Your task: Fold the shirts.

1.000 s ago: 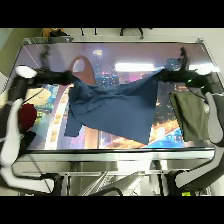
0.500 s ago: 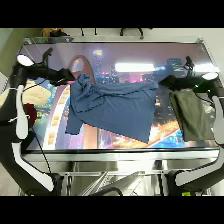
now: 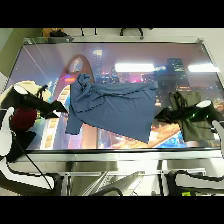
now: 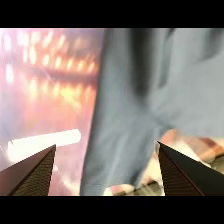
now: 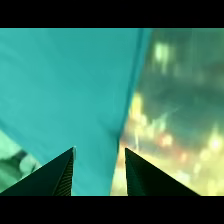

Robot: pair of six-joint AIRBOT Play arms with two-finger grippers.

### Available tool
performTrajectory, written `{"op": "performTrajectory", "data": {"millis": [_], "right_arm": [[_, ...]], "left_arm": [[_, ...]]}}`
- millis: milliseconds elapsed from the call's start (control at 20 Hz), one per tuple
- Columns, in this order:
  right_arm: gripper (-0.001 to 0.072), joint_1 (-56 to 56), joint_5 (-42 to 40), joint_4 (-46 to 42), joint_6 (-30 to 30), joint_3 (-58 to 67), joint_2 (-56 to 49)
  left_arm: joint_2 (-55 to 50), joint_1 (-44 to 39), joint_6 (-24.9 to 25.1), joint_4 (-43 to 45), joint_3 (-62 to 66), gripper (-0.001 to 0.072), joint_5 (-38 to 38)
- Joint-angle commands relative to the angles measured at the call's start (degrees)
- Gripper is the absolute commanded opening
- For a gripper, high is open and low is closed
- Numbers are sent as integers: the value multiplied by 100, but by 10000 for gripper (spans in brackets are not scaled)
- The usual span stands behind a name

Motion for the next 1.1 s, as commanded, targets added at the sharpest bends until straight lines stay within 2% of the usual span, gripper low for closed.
{"op": "performTrajectory", "data": {"millis": [0,150,250,300,350,400,450,500,550,650,800,1050], "right_arm": [[363,151,-140,0,-9,-815,173],[363,516,-442,0,-24,-977,166],[362,745,-586,4,20,-979,157],[361,846,-601,37,20,-981,133],[359,946,-586,103,17,-981,101],[358,1067,-579,238,13,-981,81],[355,1204,-579,431,-46,-981,76],[254,1318,-555,726,-192,-979,79],[45,1416,-485,1097,-407,-977,94],[19,1462,-275,1572,-667,-826,192],[18,1399,-17,1709,-695,57,616],[18,785,61,1707,-470,3383,1429]], "left_arm": [[155,-114,190,76,-1038,690,492],[155,-479,236,74,-1351,685,769],[155,-752,236,74,-1386,492,898],[155,-876,236,76,-1370,357,920],[155,-968,238,83,-1325,178,887],[155,-1032,238,81,-1248,36,839],[155,-1091,238,81,-1123,22,739],[155,-1104,236,81,-944,21,575],[164,-1113,234,72,-726,21,382],[341,-1115,208,72,-273,20,136],[1150,-1113,81,72,568,20,79],[3001,-1113,-212,81,2791,20,291]]}}
